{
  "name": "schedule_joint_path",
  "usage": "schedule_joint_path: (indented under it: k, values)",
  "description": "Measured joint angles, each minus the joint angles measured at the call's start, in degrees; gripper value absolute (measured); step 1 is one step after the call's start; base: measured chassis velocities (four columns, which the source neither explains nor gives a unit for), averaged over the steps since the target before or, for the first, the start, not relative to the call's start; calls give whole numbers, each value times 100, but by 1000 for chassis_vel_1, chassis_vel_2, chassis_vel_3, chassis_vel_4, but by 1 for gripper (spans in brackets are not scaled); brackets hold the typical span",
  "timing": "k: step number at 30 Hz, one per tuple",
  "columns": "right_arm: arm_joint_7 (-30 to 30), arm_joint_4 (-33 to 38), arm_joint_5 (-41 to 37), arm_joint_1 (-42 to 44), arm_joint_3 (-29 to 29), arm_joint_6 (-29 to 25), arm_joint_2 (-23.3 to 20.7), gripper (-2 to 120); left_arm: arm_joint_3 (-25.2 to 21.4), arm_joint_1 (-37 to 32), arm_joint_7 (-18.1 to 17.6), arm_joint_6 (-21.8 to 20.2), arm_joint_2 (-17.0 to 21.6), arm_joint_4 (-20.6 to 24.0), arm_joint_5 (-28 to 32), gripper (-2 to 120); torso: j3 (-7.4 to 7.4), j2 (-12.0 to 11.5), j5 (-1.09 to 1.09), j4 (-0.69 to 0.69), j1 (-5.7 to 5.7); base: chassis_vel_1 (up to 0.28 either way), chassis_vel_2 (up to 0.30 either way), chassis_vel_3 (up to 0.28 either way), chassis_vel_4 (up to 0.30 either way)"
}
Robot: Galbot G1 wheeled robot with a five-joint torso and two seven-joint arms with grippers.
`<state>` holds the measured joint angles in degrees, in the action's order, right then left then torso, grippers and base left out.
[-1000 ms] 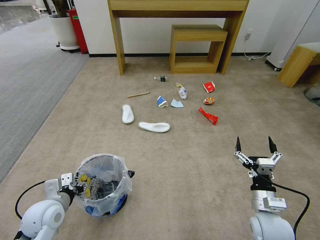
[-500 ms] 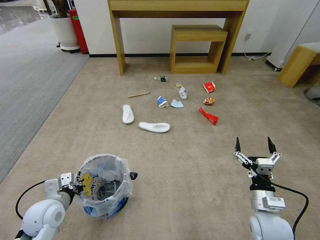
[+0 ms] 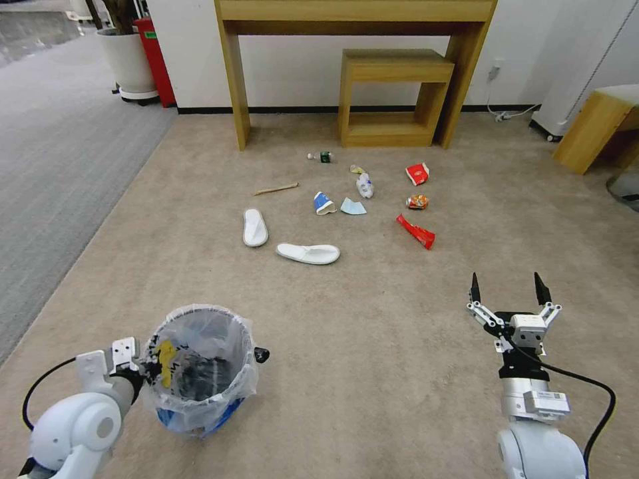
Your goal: Pick up the trash bin and place the garbage on the floor into it.
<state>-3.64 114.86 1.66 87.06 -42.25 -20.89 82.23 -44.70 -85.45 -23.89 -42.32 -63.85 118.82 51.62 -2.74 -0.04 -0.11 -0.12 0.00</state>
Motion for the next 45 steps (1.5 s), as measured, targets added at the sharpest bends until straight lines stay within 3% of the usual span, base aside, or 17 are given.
schedule_joint_path:
  k: [6,12,14,18,23,38,45]
  values:
    - [-7,-8,-147,-12,2,19,-60,100,-247,70,-402,4,-419,549,713,1,0,0,0,-1,0,0,0,0,0]
    - [28,-35,-367,5,25,19,-100,100,-420,46,-689,7,-817,1025,935,1,0,0,0,0,0,0,0,0,0]
    - [79,-74,-499,6,39,-32,-115,100,-513,18,-942,9,-1021,1362,1105,1,0,0,1,0,0,0,0,0,0]
    - [203,-127,-544,-21,34,-123,-118,100,-571,29,-1313,11,-1212,1795,1391,1,0,0,1,-1,0,0,0,0,0]
    - [289,-134,-645,-61,57,-160,-104,100,-722,-137,-1529,16,-1383,2308,1476,1,0,0,0,-1,0,0,0,0,0]
    - [407,-166,-876,-225,-116,-325,-64,100,-1295,-495,-1810,20,-1678,2481,1630,1,1,0,0,0,0,0,0,0,0]
    - [483,-116,-857,-222,-189,-354,-35,100,-1303,-502,-1848,20,-1819,2463,1618,1,0,0,0,0,0,0,0,0,0]
